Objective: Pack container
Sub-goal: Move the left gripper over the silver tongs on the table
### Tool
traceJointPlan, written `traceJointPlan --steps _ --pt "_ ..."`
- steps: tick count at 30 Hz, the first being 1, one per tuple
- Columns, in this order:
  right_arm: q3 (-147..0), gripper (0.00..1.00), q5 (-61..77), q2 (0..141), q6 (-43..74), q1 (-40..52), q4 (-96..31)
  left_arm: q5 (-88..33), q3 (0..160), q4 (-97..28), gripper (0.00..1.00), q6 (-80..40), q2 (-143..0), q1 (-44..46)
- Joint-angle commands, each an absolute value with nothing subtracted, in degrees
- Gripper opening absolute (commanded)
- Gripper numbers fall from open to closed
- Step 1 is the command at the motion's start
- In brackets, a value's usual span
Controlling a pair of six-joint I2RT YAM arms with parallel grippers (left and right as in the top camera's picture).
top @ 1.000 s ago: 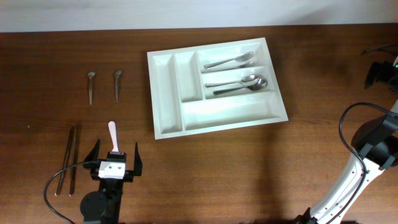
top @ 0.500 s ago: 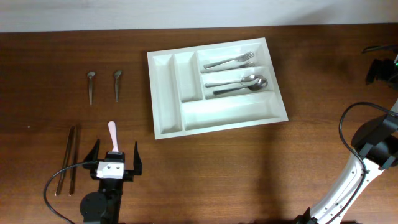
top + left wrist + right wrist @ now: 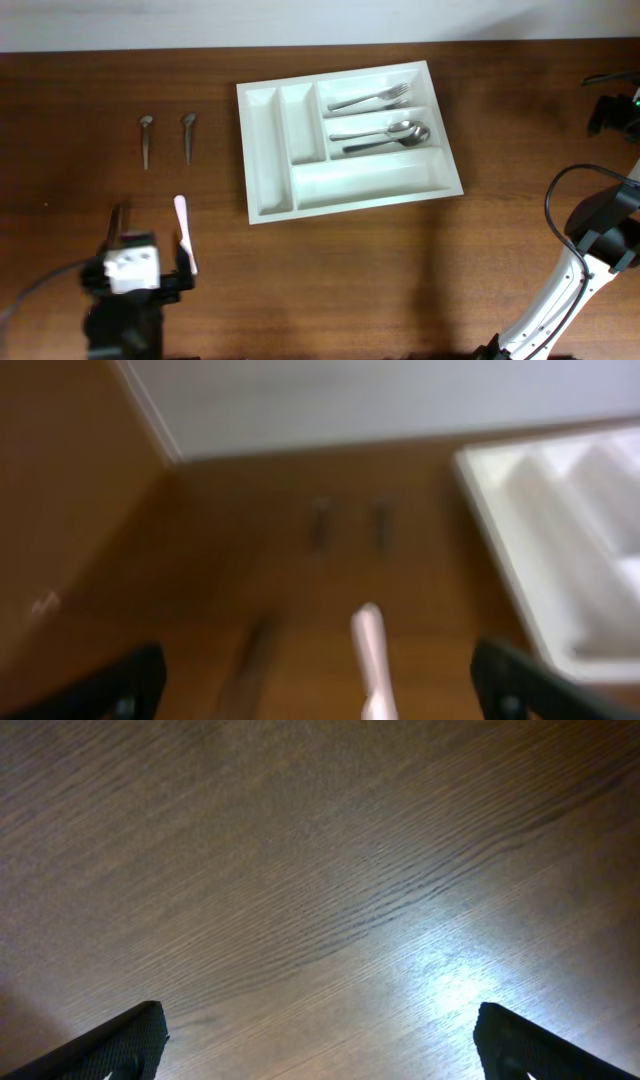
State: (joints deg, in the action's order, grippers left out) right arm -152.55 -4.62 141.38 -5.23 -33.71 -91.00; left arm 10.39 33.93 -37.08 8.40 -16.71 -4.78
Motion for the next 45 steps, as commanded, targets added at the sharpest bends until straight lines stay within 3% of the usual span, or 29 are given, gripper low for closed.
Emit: traceJointPlan --steps 1,5,8,15,20,29,37,45 --pt "-152.14 0.99 -4.27 141.16 -5.76 -33.82 -90.98 21.61 49.17 -48.34 0.99 10.57 -28.27 -7.18" --pt "-152.14 0.99 -4.27 141.16 -5.76 -33.82 -90.98 28.69 65.49 -67.09 0.99 10.85 -44.29 -10.83" --pt "-152.14 0.99 -4.27 141.16 -5.76 -33.82 -90.98 29.67 71.75 -72.12 0.99 11.46 -53.10 -12.71" --pt "-152.14 0.99 -4.27 141.16 -5.76 -33.82 -90.98 27.81 72.97 -72.90 0.99 11.40 -66.13 -12.97" --pt "-152.14 0.99 -4.27 141.16 -5.76 -33.82 -90.98 15.16 72.97 -70.70 0.99 11.25 -73.82 -12.97" --pt "-152.14 0.98 -4.27 141.16 -5.76 -33.82 -90.98 18.57 72.97 -64.88 0.99 11.29 -89.80 -16.27" --pt "-152.14 0.99 -4.27 141.16 -5.76 -33.82 -90.98 0.05 72.97 -61.34 0.99 15.25 -93.32 -23.07" --pt "-152.14 0.99 -4.27 141.16 -5.76 -33.82 -90.98 6.44 72.90 -59.02 0.99 18.33 -93.34 -29.63"
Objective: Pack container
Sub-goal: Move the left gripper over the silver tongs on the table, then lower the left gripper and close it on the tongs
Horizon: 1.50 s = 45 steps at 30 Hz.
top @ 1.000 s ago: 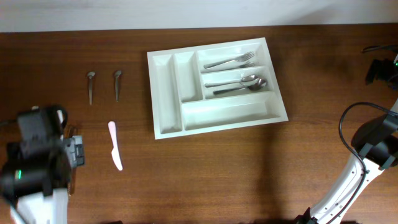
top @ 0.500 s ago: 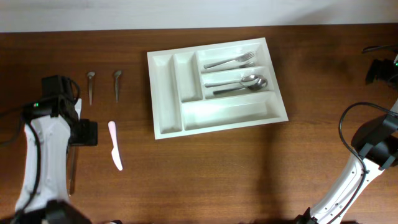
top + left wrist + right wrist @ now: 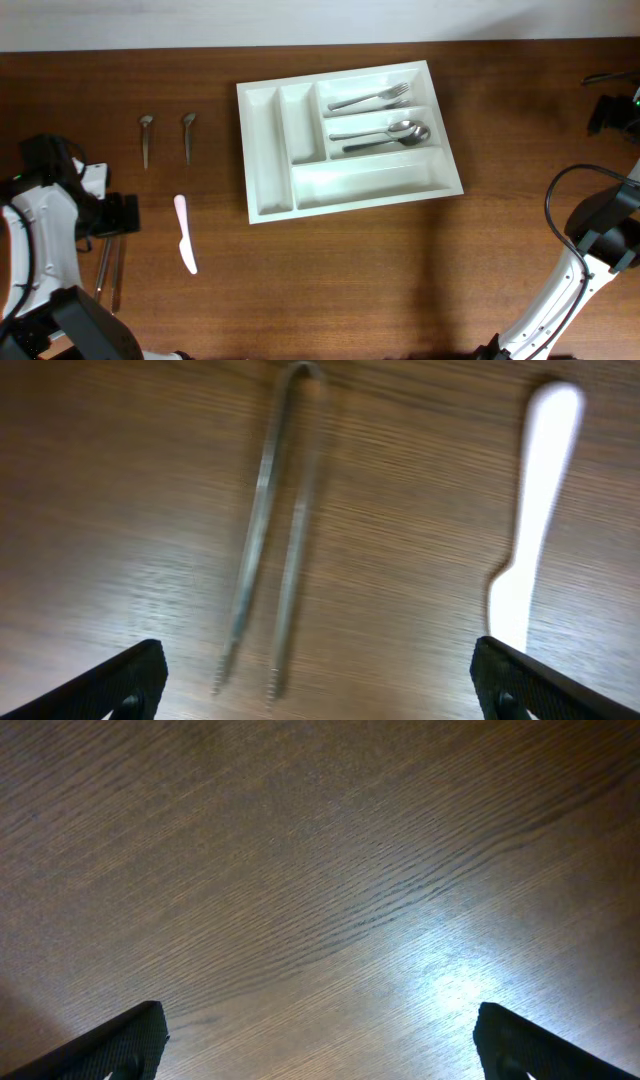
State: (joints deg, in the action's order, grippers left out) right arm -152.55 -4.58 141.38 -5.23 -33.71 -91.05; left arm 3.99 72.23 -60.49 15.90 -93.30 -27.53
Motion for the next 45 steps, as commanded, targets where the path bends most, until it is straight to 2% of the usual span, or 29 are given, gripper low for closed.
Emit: traceJointPlan --steps 1,18,27,45 --pt "-152.14 0.99 -4.27 141.16 -5.76 -33.82 -90.98 6.94 72.90 -58.06 0.99 18.33 -93.34 -30.22" --pt "-152.14 0.99 -4.27 141.16 -5.76 -33.82 -90.98 5.76 72.90 -57.43 0.99 19.27 -101.45 -31.18" --pt "-152.14 0.99 -4.27 141.16 -5.76 -33.82 -90.96 3.46 72.90 -56.40 0.99 28.91 -102.98 -31.20" --pt "-152.14 0.99 -4.27 141.16 -5.76 -33.82 -90.98 3.25 72.84 -51.75 0.99 29.26 -108.86 -31.18"
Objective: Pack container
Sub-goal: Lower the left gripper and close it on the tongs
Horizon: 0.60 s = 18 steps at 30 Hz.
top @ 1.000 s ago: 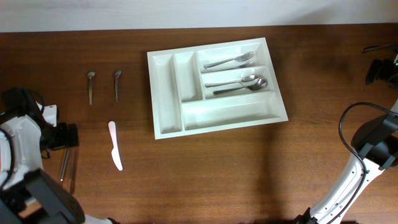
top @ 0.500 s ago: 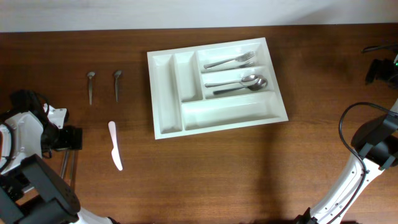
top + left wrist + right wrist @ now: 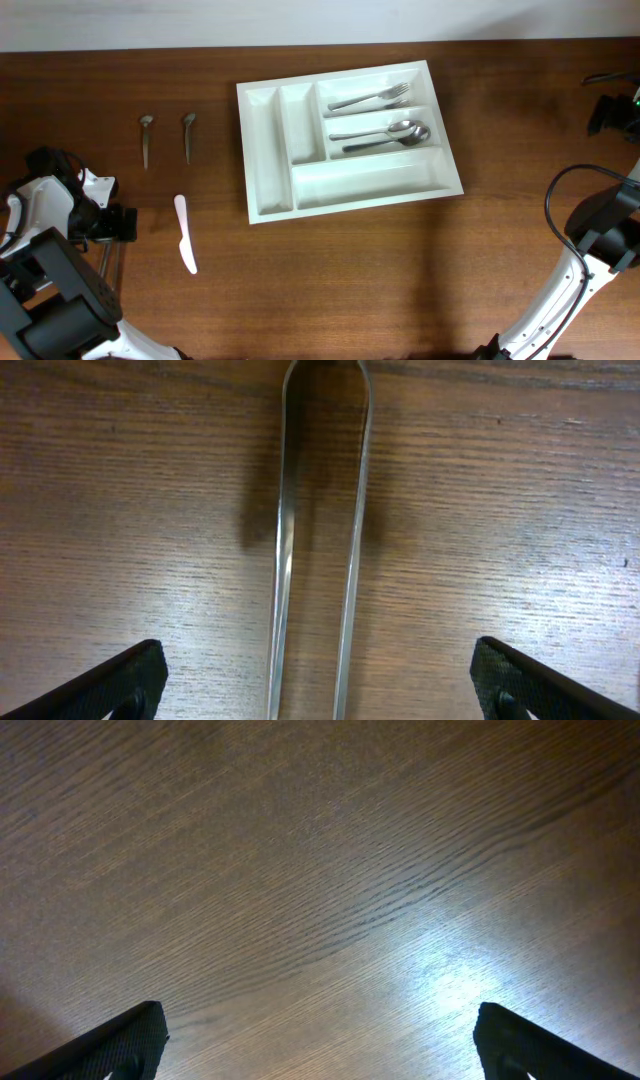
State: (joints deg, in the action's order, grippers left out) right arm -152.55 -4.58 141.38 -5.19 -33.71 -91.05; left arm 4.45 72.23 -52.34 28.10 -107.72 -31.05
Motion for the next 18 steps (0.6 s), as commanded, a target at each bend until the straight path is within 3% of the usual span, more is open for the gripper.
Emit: traceJointPlan --steps 1,18 --pt "-152.14 0.99 -4.27 141.16 -5.76 -33.82 -90.98 3.20 72.84 -51.53 0.99 29.23 -108.86 -31.18" --pt "-152.14 0.99 -4.27 141.16 -5.76 -33.82 -90.98 0.80 72.79 -50.57 0.99 29.23 -109.30 -31.33"
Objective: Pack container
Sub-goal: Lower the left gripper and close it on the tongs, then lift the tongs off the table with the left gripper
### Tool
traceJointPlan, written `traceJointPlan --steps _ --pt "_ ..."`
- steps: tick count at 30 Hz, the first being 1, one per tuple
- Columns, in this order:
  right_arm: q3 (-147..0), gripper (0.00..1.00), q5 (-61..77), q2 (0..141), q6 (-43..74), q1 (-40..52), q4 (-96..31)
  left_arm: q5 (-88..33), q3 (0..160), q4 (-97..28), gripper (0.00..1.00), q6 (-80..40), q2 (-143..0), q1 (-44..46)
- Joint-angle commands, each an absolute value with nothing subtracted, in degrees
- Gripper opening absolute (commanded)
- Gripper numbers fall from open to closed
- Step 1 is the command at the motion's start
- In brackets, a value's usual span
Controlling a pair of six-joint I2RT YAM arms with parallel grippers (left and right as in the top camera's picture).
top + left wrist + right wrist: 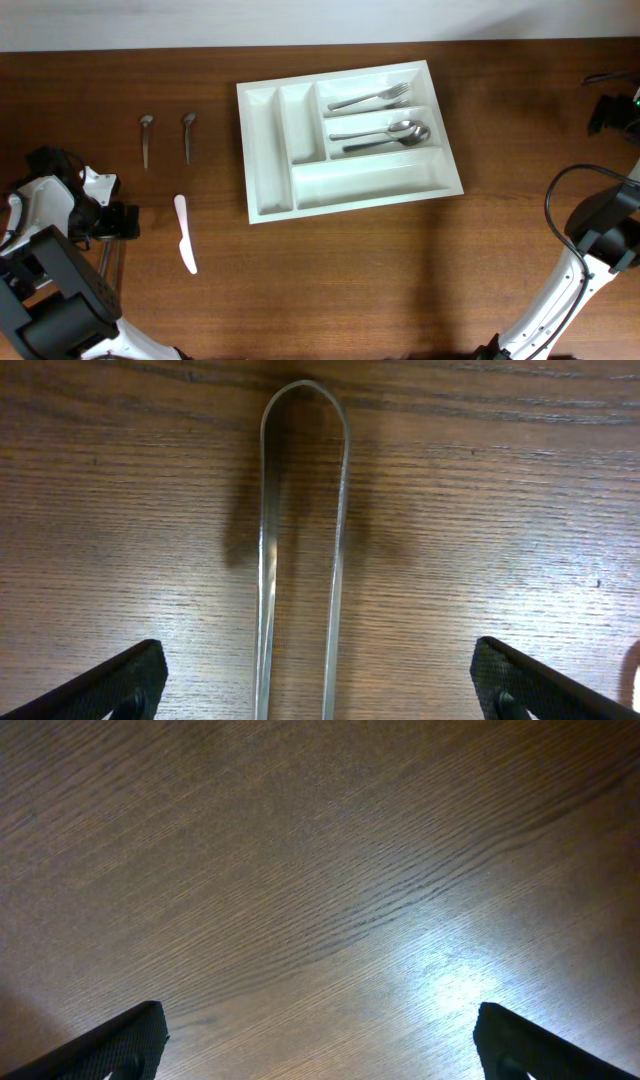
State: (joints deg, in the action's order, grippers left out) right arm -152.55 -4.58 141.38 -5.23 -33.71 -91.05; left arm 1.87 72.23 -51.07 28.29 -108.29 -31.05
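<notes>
Metal tongs (pixel 300 540) lie on the wooden table, their closed bend pointing away from me and both arms running down between the fingers of my left gripper (pixel 320 685). That gripper is open and straddles the tongs low over them. From overhead the tongs (pixel 104 268) poke out below the left gripper (pixel 105 220) at the table's left side. The white cutlery tray (pixel 370 180) holds a fork (pixel 370 98) and two spoons (pixel 385 136). My right gripper (pixel 320 1050) is open over bare wood.
A white plastic knife (pixel 185 235) lies right of the tongs. Two small spoons (pixel 146 138) (pixel 187 135) lie further back on the left. The right arm (pixel 600 235) stands at the table's right edge. The tray's two narrow left compartments and long front compartment hold nothing.
In the left wrist view the tongs' bend sat at the top edge and now shows whole, lower in the frame. The left gripper has shifted slightly. The right arm has not moved.
The left gripper was first near the table's front edge, looking out over the tongs and white knife. Then it was at the left side, open above the tongs. Later it was close over them with an arm of the tongs on each side of centre, as now.
</notes>
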Motion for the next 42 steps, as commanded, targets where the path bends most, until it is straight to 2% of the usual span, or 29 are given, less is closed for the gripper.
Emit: traceJointPlan --steps 1,42 --pt "-152.14 0.99 -4.27 141.16 -5.76 -33.82 -90.98 0.78 72.79 -50.52 0.99 29.23 -109.47 -31.46" --pt "-152.14 0.99 -4.27 141.16 -5.76 -33.82 -90.98 -0.84 72.10 -49.47 1.00 29.26 -113.69 -31.83"
